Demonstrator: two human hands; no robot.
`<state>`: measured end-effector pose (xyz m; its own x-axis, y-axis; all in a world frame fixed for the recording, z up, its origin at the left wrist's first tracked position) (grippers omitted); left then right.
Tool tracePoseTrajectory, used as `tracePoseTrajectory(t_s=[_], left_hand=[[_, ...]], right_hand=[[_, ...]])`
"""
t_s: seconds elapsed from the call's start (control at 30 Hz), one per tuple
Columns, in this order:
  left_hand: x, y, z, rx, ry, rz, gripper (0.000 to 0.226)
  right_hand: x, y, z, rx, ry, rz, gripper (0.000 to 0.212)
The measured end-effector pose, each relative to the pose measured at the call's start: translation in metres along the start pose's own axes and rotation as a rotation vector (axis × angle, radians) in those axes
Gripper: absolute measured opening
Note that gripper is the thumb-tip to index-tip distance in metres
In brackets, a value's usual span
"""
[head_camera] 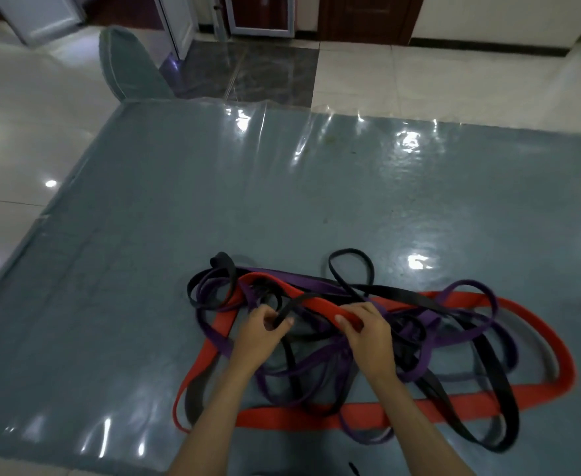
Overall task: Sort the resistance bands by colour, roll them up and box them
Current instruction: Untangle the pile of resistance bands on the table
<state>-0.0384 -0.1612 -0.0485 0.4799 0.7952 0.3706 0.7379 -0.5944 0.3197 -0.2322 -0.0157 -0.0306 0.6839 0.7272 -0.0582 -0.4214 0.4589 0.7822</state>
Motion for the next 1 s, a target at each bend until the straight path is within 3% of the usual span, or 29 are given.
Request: tracePoseTrajectory(t_s=[0.17, 0.3, 0.4, 0.5, 0.57, 0.63, 0.7, 0.77, 0.87, 1.0], left_hand=[[0.017, -0.015, -0.011, 0.121, -0.006, 0.224, 0.029], [0.026, -0.032, -0.050, 0.199, -0.134, 0.424, 0.005], [0.019, -0.040, -0.060, 0.140, -0.267, 0.436, 0.020], [0.006, -0.045, -0.053, -0.152, -0.405, 0.359, 0.024], [-0.006, -0.043, -0.045, -0.373, -0.443, 0.310, 0.027], [-0.016, -0.041, -0.033, -0.573, -0.392, 0.371, 0.044], [-0.023, -0.038, -0.018, -0.730, -0.345, 0.455, 0.060], [-0.024, -0.037, -0.007, -0.832, -0.374, 0.443, 0.057], [-0.024, -0.032, -0.003, -0.784, -0.459, 0.259, 0.030], [-0.027, -0.024, -0.013, -0.685, -0.462, 0.162, 0.032]], right_hand=[[-0.007, 0.000, 0.006, -0.068, -0.080, 0.010, 0.019], [-0.005, -0.010, 0.017, -0.304, -0.049, 0.160, 0.008], [0.000, -0.009, 0.023, -0.465, -0.087, 0.256, 0.027], [0.004, 0.000, 0.014, -0.574, -0.217, 0.189, 0.031], [0.007, 0.003, 0.001, -0.527, -0.237, 0.195, 0.023], [0.014, -0.002, -0.016, -0.392, -0.186, 0.255, 0.021], [0.022, -0.009, -0.030, -0.257, -0.131, 0.302, 0.038], [0.028, -0.014, -0.038, -0.173, -0.111, 0.345, 0.057], [0.034, -0.022, -0.039, -0.034, 0.005, 0.425, 0.065], [0.030, -0.028, -0.042, 0.119, 0.165, 0.362, 0.038]])
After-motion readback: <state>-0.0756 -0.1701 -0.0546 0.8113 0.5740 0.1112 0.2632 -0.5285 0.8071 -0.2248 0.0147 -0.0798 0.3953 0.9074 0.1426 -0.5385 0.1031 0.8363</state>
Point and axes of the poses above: each hand's wrist, its own x-axis away from the middle knuckle, its own y-axis out of the back of the hand, z = x × y, the point moved 3 cm from there along -x, towards the middle knuckle, and after that the axes turned 12 degrees about x, right-handed, at the moved point
